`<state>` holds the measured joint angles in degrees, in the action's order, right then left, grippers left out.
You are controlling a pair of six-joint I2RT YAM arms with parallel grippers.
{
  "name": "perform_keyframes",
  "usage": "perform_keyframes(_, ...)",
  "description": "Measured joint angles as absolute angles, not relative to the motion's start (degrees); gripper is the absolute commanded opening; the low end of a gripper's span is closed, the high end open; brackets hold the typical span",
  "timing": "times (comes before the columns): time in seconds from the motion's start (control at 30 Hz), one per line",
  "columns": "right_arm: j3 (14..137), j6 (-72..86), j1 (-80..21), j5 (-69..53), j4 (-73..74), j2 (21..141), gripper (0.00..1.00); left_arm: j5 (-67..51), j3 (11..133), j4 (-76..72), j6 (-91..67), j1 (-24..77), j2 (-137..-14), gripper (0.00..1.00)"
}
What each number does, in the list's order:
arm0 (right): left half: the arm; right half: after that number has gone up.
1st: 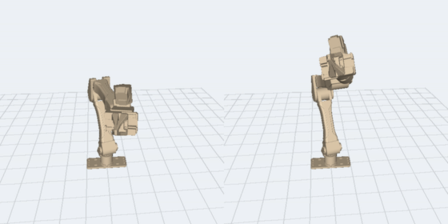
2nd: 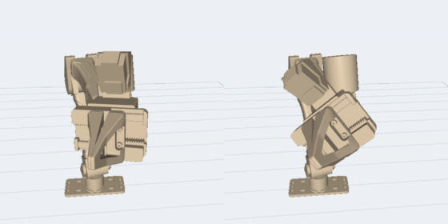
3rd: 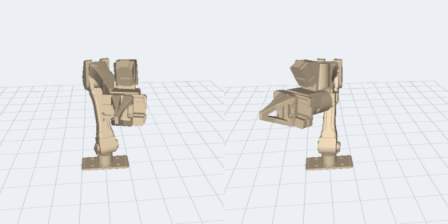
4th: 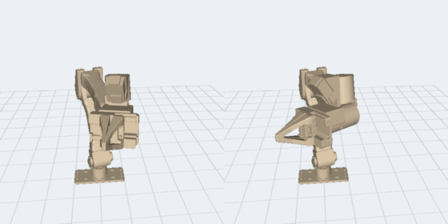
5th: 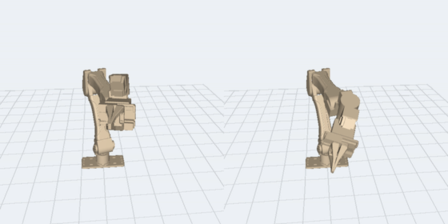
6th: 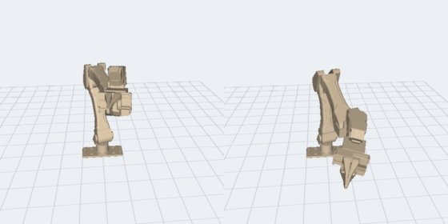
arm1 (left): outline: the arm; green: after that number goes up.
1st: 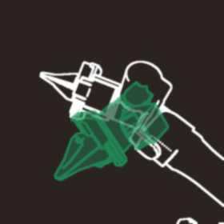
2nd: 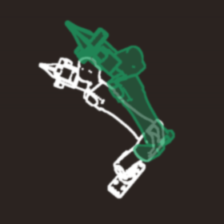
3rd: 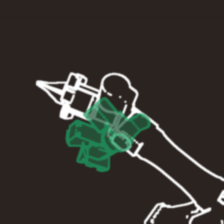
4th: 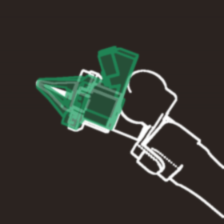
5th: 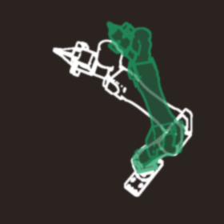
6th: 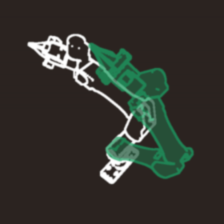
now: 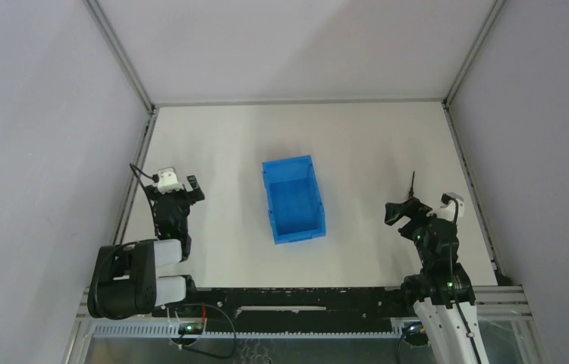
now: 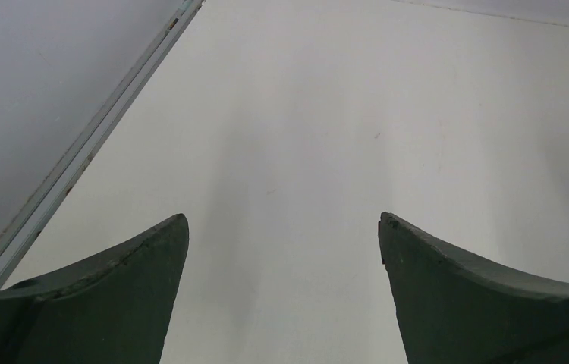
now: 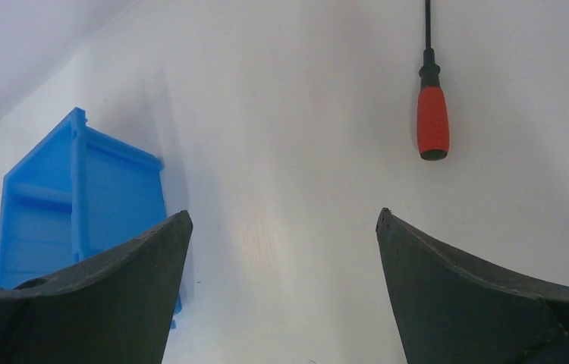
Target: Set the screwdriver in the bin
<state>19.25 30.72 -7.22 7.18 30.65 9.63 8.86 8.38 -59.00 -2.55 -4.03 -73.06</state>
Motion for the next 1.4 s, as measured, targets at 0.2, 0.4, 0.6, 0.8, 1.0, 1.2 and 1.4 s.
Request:
perform_keyframes(0.2, 20.1, 30.4, -7.2, 7.6, 30.9, 7.5, 1.00, 8.9, 8.4, -59.0, -2.5, -4.0, -73.1, 1.00)
perform_keyframes(0.4, 32.9, 26.8, -7.2, 8.5, 30.5, 11.5, 1.00, 8.9, 8.4, -59.0, -2.5, -4.0, -73.1, 1.00)
perform_keyframes(0.6, 57.3, 19.3, -7.1, 9.7, 33.0, 32.1, 1.00, 8.9, 8.4, -59.0, -2.5, -4.0, -73.1, 1.00)
perform_keyframes(0.8, 90.1, 14.2, -2.5, 10.5, 46.8, 60.6, 1.00, 8.9, 8.4, -59.0, -2.5, -4.0, -73.1, 1.00)
perform_keyframes(1.0, 102.8, 11.2, 4.0, 9.5, 58.7, 82.0, 1.00, 8.9, 8.4, -59.0, -2.5, -4.0, -73.1, 1.00)
perform_keyframes(1.2, 91.0, 9.8, 7.1, 8.2, 60.0, 96.0, 0.96, 8.9, 8.4, -59.0, -2.5, -4.0, -73.1, 1.00)
perform_keyframes(1.4, 77.1, 9.2, 8.9, 7.0, 54.2, 104.2, 0.84, 8.9, 8.4, -59.0, -2.5, -4.0, -73.1, 1.00)
